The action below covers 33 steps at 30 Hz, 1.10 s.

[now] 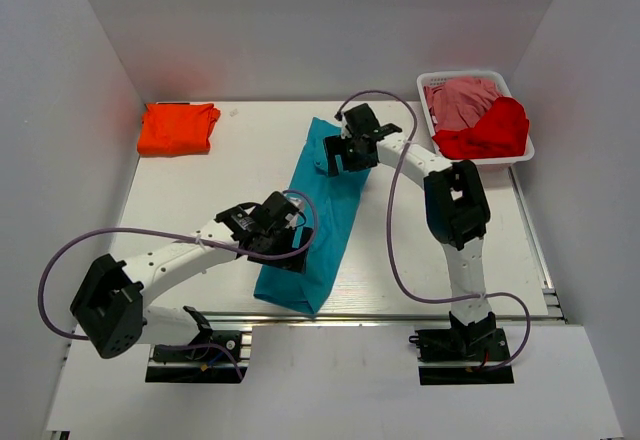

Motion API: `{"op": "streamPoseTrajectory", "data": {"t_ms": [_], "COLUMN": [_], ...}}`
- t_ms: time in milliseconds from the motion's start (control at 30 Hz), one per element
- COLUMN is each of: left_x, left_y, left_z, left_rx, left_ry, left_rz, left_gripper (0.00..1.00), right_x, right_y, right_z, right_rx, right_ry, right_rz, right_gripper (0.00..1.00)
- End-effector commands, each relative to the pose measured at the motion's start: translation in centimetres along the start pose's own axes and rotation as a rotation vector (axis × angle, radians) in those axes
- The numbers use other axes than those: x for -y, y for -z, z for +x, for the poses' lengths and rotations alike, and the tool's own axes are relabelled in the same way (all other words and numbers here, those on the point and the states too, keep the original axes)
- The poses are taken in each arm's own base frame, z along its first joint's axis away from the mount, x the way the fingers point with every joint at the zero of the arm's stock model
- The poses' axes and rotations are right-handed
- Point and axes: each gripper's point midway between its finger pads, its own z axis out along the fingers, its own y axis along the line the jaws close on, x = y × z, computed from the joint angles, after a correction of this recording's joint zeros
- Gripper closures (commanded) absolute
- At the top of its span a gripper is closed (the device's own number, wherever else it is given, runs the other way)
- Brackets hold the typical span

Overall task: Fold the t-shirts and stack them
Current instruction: Rotate the tshirt 90 degrees

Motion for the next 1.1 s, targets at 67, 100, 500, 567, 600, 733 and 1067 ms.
{"op": "streamPoseTrajectory", "data": {"t_ms": [67, 100, 500, 567, 600, 733, 1067], "left_x": [-2.0, -1.5, 0.1, 0.5, 0.2, -1.6, 2.0], "left_y": [-0.1, 0.1, -2.2, -2.3, -2.7, -2.1, -2.2], "left_z": [-1.4, -2.4, -7.1, -8.3, -8.5, -8.5, -11.4], "left_rx": [0.118, 0.16, 0.182, 0.194, 0.185, 0.186, 0.379], "left_ry": [0.048, 0.049, -0.105, -0.108, -0.098, -0.033, -0.305], "left_rz": [-0.096, -0.072, -0.03, -0.015, -0.024, -0.076, 0.221], "left_gripper": [0.0, 0.0, 0.0, 0.0, 0.0, 0.0, 0.1], "right_x": [0.8, 0.7, 7.0, 8.2, 8.8, 8.2, 2.7], "right_y": [-3.0, -2.9, -9.9, -8.7, -8.1, -1.3, 11.0], "right_z": [1.3, 0.1, -4.2, -7.4, -8.3, -14.1, -10.5], "right_rx": [-0.053, -0.037, 0.032, 0.115, 0.141, 0.309, 0.329], "right_ry": [-0.02, -0.022, -0.041, -0.019, -0.005, 0.084, 0.088], "right_rz": [0.04, 0.045, 0.111, 0.111, 0.121, 0.124, -0.032], "right_gripper": [0.1, 0.1, 0.1, 0.1, 0.1, 0.1, 0.1]}}
